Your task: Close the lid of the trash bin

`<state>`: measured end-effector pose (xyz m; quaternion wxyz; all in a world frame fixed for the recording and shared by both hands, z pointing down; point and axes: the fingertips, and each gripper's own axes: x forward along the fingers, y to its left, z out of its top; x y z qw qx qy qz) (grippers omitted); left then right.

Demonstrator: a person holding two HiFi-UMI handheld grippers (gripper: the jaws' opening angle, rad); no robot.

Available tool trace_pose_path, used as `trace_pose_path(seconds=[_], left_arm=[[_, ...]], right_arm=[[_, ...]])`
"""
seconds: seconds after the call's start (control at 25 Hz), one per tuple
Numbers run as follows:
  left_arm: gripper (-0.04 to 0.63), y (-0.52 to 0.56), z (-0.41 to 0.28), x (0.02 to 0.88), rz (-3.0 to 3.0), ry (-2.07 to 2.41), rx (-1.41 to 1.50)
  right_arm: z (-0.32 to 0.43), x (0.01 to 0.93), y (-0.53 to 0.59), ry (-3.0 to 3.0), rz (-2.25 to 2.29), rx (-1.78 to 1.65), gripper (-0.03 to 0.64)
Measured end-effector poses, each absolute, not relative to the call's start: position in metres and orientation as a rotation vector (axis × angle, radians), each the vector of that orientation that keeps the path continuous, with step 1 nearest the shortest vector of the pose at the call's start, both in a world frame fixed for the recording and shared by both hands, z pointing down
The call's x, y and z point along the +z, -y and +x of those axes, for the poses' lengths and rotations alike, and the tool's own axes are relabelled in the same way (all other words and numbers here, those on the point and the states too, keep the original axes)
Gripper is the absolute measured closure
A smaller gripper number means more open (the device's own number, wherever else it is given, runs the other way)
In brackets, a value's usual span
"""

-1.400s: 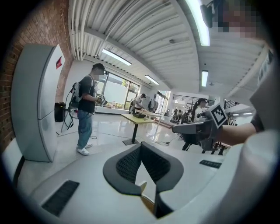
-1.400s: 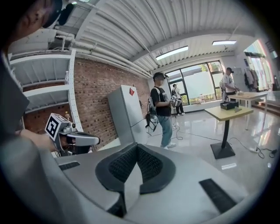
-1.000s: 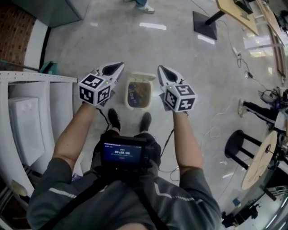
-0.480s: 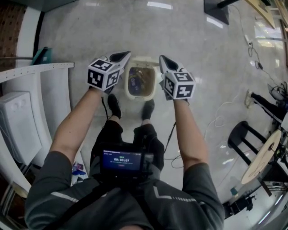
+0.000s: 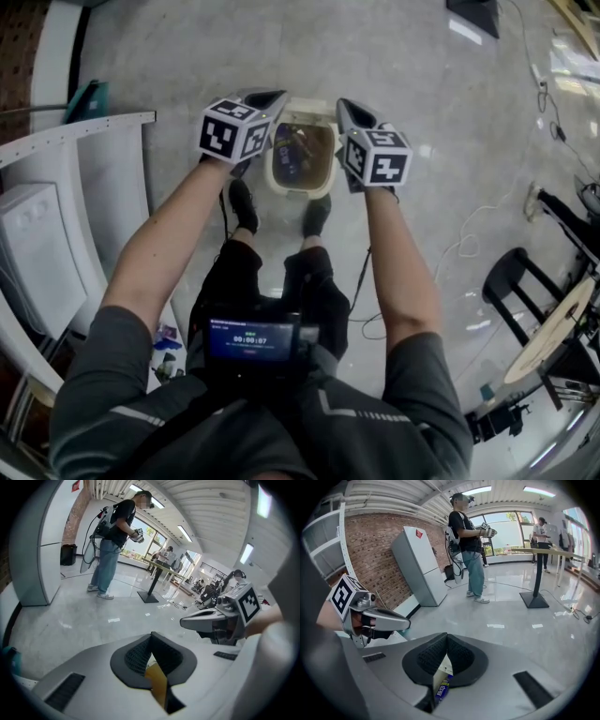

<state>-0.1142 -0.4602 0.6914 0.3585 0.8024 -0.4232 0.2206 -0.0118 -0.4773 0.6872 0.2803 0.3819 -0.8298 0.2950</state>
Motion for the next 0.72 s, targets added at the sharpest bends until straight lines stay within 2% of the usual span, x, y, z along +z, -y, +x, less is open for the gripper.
trace_pose_path(seconds=[0.72], left_arm=[[0.598,0.431,-0.098,0.718,2.031,1.009,0.575]], right_arm=[[-0.002,0.714,0.450,2.178,1.050,0.822,0.606]])
